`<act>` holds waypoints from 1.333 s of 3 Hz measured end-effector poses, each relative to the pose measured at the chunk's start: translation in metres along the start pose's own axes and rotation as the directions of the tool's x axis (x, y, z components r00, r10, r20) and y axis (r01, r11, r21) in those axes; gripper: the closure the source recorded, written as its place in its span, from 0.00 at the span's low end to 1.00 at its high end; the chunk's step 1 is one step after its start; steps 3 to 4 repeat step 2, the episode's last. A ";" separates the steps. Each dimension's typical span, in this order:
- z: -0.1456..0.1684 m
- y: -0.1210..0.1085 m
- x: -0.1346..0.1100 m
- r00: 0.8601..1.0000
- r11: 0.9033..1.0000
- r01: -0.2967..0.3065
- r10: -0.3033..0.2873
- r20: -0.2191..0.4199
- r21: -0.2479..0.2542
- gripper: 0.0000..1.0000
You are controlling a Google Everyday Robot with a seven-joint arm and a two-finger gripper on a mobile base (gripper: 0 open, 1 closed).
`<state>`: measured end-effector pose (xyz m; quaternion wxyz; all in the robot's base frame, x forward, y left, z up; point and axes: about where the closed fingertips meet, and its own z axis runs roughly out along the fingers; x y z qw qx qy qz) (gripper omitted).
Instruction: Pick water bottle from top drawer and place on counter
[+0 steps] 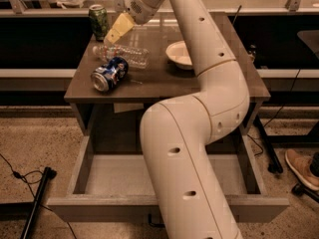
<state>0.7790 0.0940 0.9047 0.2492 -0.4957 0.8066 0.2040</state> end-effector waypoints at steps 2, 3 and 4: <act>-0.077 0.005 0.004 0.972 0.995 -0.001 0.023 0.233 -0.096 0.00; -0.077 0.005 0.004 0.972 0.995 -0.001 0.023 0.233 -0.096 0.00; -0.077 0.005 0.004 0.972 0.995 -0.001 0.023 0.233 -0.096 0.00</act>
Offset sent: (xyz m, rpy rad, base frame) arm 0.0278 -0.1073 0.1659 0.4689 -0.0104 0.1066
